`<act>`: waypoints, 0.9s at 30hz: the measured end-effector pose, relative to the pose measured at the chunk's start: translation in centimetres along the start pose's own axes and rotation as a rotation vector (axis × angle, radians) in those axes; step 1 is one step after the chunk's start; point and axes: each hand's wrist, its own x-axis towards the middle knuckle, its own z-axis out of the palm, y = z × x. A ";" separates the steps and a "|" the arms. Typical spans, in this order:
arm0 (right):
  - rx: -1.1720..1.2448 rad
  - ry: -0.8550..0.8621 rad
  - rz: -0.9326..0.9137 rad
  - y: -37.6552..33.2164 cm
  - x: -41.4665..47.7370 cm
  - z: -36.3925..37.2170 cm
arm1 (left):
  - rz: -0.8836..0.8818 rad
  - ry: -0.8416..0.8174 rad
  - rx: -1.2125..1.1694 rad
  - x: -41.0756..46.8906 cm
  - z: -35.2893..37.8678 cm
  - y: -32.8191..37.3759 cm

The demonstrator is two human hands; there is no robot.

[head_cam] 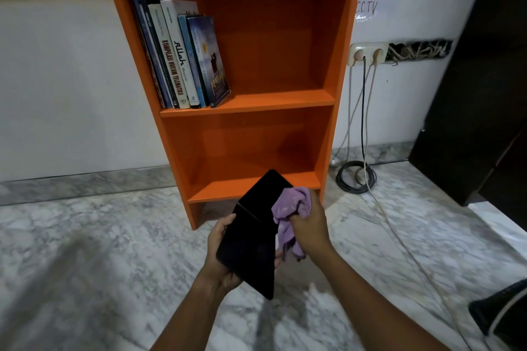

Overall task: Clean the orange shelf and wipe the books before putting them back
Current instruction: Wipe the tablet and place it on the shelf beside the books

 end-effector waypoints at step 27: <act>-0.342 -0.231 -0.728 -1.2 -3.6 1.5 | 0.168 -0.004 -0.231 0.0 2.3 3.7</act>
